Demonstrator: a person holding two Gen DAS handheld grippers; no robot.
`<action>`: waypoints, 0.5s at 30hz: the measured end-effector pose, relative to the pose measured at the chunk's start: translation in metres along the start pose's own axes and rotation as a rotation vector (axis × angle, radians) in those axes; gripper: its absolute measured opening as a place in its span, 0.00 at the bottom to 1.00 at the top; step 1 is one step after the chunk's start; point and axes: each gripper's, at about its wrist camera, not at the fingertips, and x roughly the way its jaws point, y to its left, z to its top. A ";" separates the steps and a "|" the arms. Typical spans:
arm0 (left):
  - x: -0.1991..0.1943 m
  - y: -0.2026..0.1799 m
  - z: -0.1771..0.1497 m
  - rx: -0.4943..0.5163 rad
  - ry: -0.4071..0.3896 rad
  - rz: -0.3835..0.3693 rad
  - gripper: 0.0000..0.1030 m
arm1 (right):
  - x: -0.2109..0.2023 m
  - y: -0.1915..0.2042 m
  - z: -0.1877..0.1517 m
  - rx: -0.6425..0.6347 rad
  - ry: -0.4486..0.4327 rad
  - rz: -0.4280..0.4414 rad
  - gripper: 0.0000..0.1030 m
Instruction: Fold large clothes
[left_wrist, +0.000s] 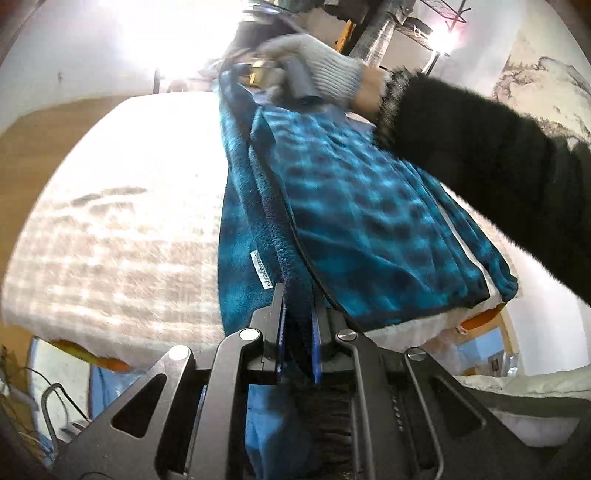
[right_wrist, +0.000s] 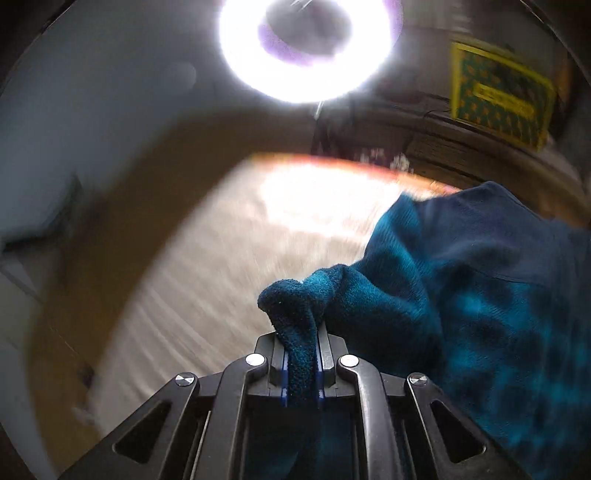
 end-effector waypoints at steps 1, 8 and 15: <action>0.000 -0.006 0.002 0.024 0.000 0.007 0.09 | -0.015 -0.017 0.000 0.047 -0.045 0.046 0.07; 0.033 -0.059 -0.009 0.211 0.066 0.030 0.09 | -0.055 -0.117 -0.051 0.286 -0.191 0.187 0.07; 0.063 -0.087 -0.021 0.286 0.151 0.058 0.09 | -0.042 -0.185 -0.099 0.466 -0.148 0.108 0.10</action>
